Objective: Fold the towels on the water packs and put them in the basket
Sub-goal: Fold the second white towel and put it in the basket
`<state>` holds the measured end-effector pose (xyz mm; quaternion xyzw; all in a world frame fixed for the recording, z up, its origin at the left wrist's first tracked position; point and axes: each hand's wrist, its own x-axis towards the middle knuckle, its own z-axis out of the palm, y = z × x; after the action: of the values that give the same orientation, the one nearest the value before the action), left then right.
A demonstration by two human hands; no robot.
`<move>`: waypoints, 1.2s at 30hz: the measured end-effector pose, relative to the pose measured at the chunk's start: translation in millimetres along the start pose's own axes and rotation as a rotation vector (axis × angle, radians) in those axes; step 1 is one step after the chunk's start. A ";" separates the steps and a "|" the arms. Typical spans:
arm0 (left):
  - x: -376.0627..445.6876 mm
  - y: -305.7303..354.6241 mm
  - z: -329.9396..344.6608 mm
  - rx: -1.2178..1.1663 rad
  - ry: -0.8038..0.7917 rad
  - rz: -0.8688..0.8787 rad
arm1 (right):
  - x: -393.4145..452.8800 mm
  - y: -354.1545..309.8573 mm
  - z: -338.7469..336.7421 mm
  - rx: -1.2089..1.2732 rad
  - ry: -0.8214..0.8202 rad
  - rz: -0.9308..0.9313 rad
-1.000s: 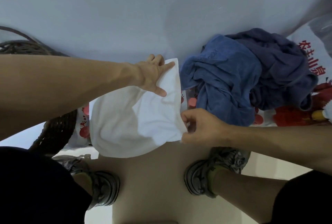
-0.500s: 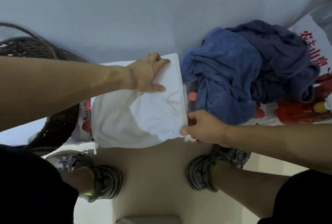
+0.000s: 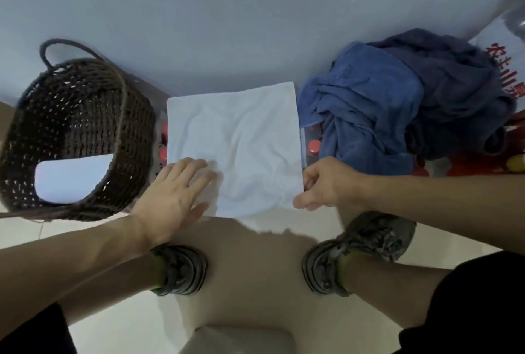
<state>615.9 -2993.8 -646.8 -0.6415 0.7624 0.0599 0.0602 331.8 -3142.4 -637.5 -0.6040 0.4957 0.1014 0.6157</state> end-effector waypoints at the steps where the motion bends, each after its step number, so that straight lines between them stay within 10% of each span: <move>1: -1.3 -1.7 4.3 -0.046 -0.010 -0.050 | -1.2 -0.6 -1.5 -0.041 -0.001 -0.003; 5: -1.3 -6.9 17.2 -0.206 -0.029 -0.268 | -7.9 -1.9 -6.2 -0.144 -0.058 -0.011; 16: -9.1 -15.8 7.5 -0.300 -0.016 -0.208 | -6.8 21.9 -11.2 -0.173 0.106 0.058; 19: -25.8 -4.7 6.8 -0.546 0.149 -0.576 | -4.5 20.4 -13.2 -0.169 0.125 0.056; 23: -34.7 5.7 27.0 -0.825 -0.072 -1.012 | -2.5 11.6 -10.1 -0.234 0.205 0.004; 30: -33.3 2.1 42.6 -1.075 0.094 -1.131 | 10.9 0.4 -11.1 -0.654 0.466 -0.289; 36: -24.7 -9.8 45.3 -1.121 0.007 -1.127 | 29.5 -5.5 -28.5 -0.774 0.320 -0.243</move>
<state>630.5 -2963.8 -687.4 -0.8657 0.1794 0.3930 -0.2527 336.2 -3181.8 -649.4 -0.8524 0.4357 0.1117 0.2666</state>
